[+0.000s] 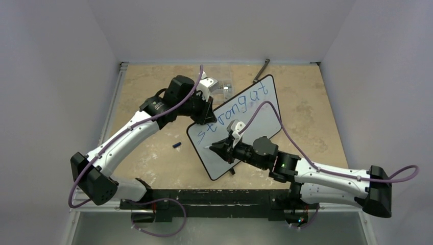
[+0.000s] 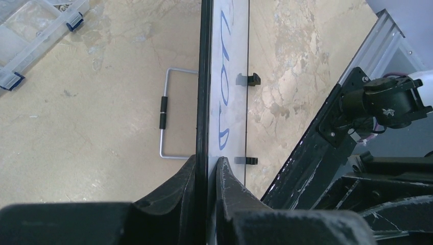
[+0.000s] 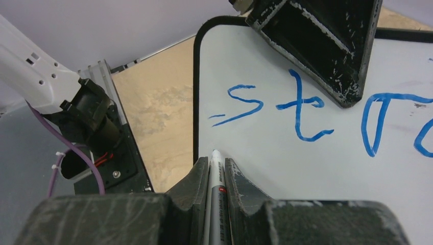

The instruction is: Write a sentence on the whiteboard

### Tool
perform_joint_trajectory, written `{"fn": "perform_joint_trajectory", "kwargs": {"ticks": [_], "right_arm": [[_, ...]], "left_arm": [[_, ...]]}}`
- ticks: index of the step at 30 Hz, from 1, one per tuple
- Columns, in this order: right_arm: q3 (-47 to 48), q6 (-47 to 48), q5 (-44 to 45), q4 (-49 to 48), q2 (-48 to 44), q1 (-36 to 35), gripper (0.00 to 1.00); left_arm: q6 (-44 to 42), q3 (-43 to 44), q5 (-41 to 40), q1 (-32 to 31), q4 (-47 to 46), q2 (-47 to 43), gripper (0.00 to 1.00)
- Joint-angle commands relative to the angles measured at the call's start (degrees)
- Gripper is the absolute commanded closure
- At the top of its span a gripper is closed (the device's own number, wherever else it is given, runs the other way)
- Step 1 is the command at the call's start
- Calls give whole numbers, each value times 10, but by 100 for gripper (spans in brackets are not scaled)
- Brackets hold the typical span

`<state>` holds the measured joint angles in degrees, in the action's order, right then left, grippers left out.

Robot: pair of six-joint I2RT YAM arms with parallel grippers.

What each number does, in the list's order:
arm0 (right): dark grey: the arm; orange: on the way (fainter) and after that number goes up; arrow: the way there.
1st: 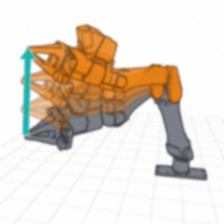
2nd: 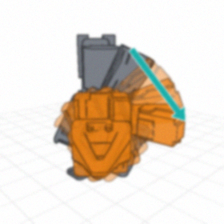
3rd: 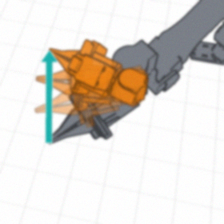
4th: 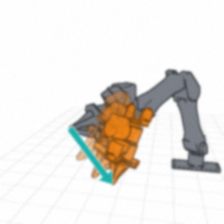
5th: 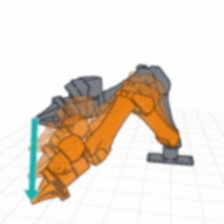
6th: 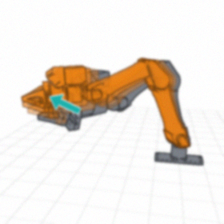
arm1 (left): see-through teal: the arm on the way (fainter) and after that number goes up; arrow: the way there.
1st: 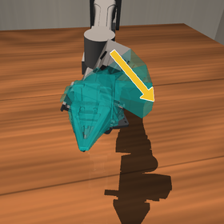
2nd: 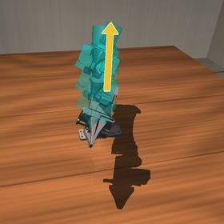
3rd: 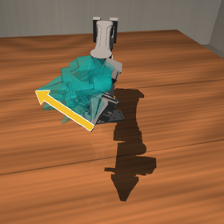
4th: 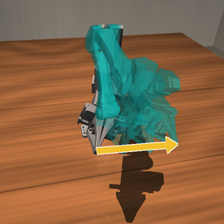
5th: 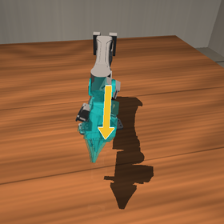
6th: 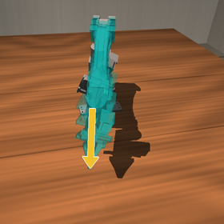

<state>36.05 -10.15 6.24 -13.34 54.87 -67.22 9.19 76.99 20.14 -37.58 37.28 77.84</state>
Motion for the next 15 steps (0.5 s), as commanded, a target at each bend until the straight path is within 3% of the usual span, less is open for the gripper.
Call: {"fn": "perform_joint_trajectory", "kwargs": {"ticks": [1, 15], "right_arm": [[-7, 23, 20, -56, -5, -12, 100], [-41, 34, 102, -85, -17, -31, 100]], "left_arm": [[-45, -11, -149, 7, 39, 23, 100], [-27, -9, -168, 18, 47, 39, 100]]}}
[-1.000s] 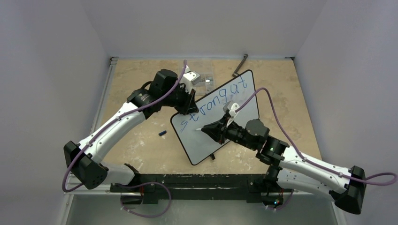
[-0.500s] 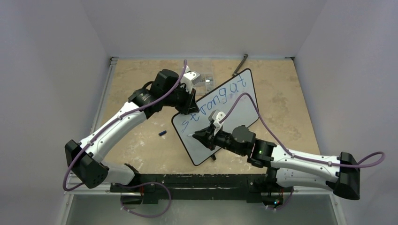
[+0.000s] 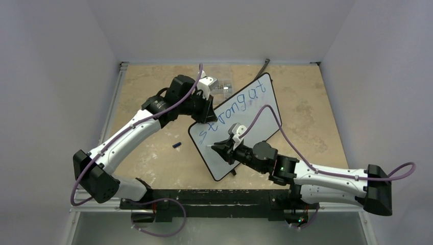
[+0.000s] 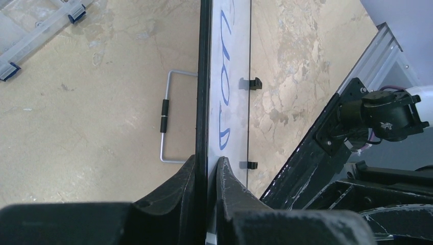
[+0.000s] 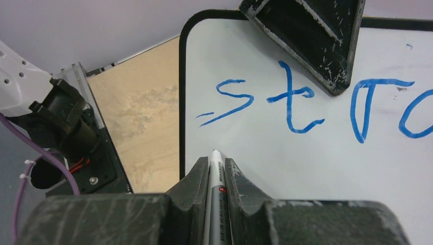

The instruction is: Write a sentence on the whiteboard

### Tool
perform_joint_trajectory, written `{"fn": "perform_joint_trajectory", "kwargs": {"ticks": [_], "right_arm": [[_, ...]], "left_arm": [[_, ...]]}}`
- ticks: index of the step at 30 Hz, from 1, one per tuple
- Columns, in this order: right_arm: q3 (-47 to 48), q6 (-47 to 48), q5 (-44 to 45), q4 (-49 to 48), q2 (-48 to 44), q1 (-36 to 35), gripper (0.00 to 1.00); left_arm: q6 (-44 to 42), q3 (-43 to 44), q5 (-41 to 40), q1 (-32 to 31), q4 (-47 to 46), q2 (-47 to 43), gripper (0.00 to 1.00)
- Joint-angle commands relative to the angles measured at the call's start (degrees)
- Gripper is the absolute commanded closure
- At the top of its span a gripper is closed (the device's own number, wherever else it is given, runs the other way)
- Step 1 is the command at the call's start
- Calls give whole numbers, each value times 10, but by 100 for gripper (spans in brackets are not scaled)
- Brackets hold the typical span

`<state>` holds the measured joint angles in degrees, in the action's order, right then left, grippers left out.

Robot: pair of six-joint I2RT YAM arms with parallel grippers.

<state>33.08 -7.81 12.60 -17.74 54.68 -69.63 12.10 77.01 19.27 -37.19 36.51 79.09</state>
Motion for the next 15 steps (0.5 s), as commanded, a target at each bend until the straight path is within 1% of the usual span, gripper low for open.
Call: {"fn": "perform_joint_trajectory", "kwargs": {"ticks": [1, 7, 15], "right_arm": [[-13, 10, 41, -44, -17, -8, 100], [-19, 11, 48, -53, -22, -13, 100], [-21, 12, 61, -50, 7, -16, 100]], "left_arm": [[-56, -9, -161, 15, 55, 28, 100], [-55, -7, -161, 15, 57, 35, 100], [-55, -6, -161, 16, 58, 37, 100]]}}
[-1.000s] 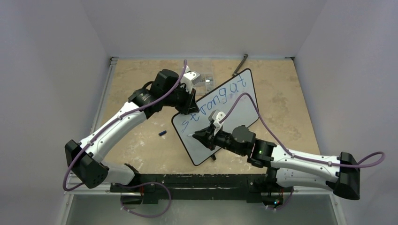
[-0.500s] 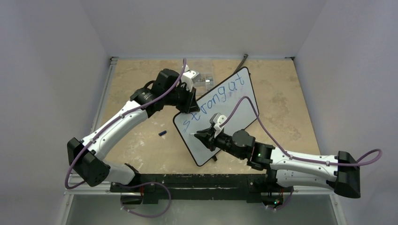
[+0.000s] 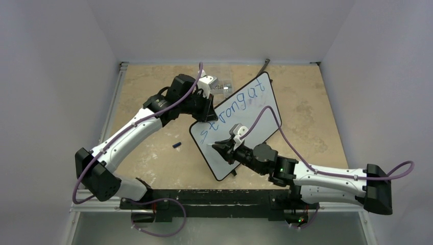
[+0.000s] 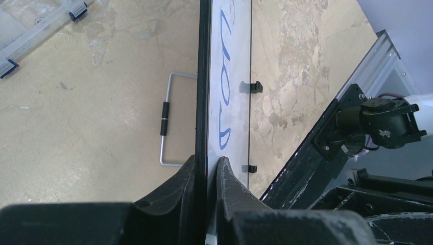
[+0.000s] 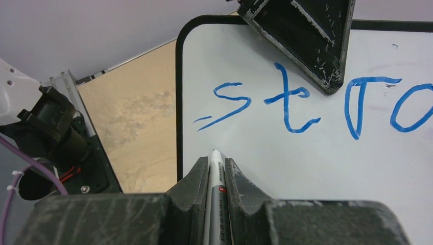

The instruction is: Write a sentence on the whiteboard

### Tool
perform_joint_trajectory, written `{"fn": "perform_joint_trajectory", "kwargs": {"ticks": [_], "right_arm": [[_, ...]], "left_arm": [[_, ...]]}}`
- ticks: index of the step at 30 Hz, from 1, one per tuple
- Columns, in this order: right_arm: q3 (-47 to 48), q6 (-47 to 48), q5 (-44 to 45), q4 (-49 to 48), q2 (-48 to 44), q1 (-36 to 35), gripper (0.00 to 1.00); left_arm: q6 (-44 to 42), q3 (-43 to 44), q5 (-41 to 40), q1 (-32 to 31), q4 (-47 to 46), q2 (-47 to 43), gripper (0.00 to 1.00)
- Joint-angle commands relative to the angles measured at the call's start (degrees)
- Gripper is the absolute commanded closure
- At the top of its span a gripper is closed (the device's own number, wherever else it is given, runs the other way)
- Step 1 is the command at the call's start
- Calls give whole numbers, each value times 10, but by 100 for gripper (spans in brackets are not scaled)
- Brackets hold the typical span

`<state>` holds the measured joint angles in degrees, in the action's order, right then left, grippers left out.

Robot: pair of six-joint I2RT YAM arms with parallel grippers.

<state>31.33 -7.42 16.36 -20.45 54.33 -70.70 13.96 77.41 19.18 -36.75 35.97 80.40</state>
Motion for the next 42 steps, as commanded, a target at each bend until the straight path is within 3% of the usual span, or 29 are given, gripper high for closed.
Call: {"fn": "perform_joint_trajectory", "kwargs": {"ticks": [1, 22, 42], "right_arm": [[-5, 8, 24, -22, 14, -5, 100], [-81, -56, 36, 10, -3, -28, 100], [-21, -21, 88, 21, 2, -35, 100]], "left_arm": [[-73, -10, -160, 11, 64, 23, 100], [-74, -10, -159, 11, 64, 21, 100], [-75, -11, -154, 11, 64, 21, 100]]}}
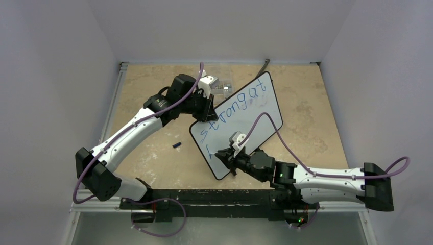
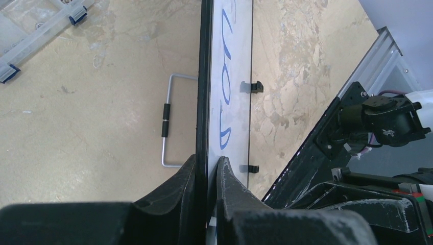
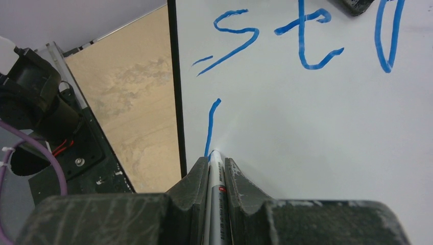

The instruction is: Write a sentence on the whiteboard

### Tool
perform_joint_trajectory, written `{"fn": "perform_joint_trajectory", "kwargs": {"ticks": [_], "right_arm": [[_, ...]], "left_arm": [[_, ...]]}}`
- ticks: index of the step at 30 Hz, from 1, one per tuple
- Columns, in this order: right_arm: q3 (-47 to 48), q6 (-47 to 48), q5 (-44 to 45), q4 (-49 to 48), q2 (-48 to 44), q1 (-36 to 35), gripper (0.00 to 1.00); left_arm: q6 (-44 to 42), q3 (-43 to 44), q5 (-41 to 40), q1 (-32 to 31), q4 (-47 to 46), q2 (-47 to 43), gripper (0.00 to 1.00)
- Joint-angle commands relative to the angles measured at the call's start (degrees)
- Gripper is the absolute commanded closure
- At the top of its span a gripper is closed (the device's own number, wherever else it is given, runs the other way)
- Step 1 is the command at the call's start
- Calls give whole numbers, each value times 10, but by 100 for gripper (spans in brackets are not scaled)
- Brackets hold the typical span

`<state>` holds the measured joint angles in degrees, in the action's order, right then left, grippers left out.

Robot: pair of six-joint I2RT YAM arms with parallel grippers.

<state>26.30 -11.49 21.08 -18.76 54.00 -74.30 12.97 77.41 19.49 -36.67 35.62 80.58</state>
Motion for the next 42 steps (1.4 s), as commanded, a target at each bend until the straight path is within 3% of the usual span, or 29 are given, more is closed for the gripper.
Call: {"fn": "perform_joint_trajectory", "kwargs": {"ticks": [1, 20, 42], "right_arm": [[31, 21, 42, 3, 8, 2, 100], [41, -1, 119, 27, 26, 2, 100], [-3, -57, 103, 68, 17, 2, 100]], "left_arm": [[-65, -11, -157, 10, 68, 19, 100], [-65, -10, -153, 10, 68, 18, 100], [-64, -10, -155, 11, 68, 19, 100]]}}
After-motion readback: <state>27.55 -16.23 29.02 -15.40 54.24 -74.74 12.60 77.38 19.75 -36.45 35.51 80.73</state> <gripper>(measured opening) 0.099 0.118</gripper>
